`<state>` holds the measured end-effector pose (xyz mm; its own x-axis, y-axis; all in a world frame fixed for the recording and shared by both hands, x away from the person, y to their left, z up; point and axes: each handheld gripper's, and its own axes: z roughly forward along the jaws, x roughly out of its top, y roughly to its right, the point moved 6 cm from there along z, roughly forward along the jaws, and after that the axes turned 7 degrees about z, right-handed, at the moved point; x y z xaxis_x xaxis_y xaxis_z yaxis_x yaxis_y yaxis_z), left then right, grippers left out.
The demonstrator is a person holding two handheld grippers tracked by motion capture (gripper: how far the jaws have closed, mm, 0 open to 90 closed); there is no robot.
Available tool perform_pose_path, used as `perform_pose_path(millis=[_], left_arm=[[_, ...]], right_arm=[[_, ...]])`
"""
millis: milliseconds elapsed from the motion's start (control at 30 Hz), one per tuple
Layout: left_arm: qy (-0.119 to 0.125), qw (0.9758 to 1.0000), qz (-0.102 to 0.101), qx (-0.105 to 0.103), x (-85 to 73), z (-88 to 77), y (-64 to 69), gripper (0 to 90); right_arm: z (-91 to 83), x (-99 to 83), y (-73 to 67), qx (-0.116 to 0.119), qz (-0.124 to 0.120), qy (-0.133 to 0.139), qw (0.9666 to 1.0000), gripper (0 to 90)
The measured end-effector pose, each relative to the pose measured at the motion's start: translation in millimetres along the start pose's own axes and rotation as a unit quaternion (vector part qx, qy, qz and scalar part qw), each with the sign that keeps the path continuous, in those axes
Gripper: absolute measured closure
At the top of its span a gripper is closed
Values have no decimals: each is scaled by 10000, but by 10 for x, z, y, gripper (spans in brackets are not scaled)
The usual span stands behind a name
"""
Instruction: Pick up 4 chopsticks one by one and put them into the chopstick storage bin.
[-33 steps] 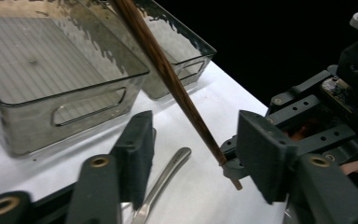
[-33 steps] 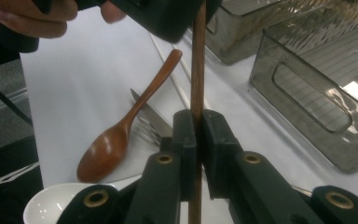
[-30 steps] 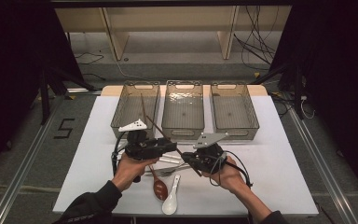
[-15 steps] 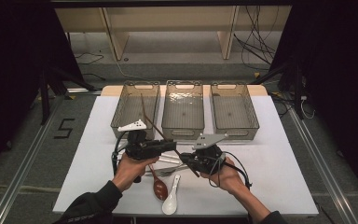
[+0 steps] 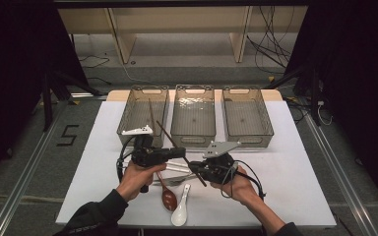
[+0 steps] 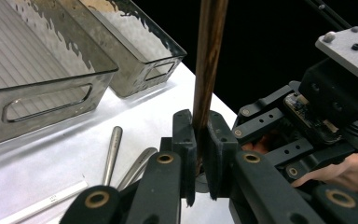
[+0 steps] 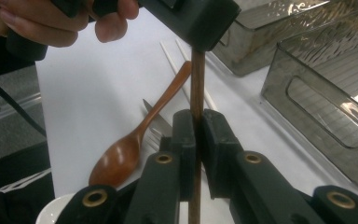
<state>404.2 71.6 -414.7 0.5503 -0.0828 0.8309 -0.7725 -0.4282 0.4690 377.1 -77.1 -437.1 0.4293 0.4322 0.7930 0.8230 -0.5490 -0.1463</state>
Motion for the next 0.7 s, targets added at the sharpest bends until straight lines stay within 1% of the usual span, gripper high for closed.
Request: perform_pose_path(millis=[33, 100, 200, 267, 333, 367, 433, 567, 700], left_arm=[[-16, 10000, 48, 34, 8, -11, -2, 841], [-18, 9998, 129, 118, 42, -54, -18, 842], [79, 9996, 143, 231, 142, -166, -65, 843], [115, 9992, 199, 339, 219, -259, -111, 843], [149, 9985, 251, 473, 292, -358, -171, 843], [175, 9982, 246, 524, 327, -411, -205, 843], [223, 9977, 179, 618, 398, -518, -282, 843], [279, 9963, 98, 806, 552, -706, -460, 842], [334, 9937, 24, 1070, 718, -858, -651, 842]], right_arm=[[-6, 5, 1, 18, 26, 18, 10000, 827], [-25, 2, 19, 135, 177, 1, 9998, 776], [-106, 4, 78, 186, 238, 114, 9995, 681], [-167, -10, 120, 91, 198, 48, 9998, 601], [-208, -42, 174, 28, 243, -57, 9997, 533], [-224, -62, 208, -58, 275, -106, 9996, 503], [-251, -102, 260, -109, 397, -209, 9989, 453], [-323, -170, 341, -213, 542, -275, 9979, 414], [-399, -228, 378, -264, 657, -291, 9971, 392]])
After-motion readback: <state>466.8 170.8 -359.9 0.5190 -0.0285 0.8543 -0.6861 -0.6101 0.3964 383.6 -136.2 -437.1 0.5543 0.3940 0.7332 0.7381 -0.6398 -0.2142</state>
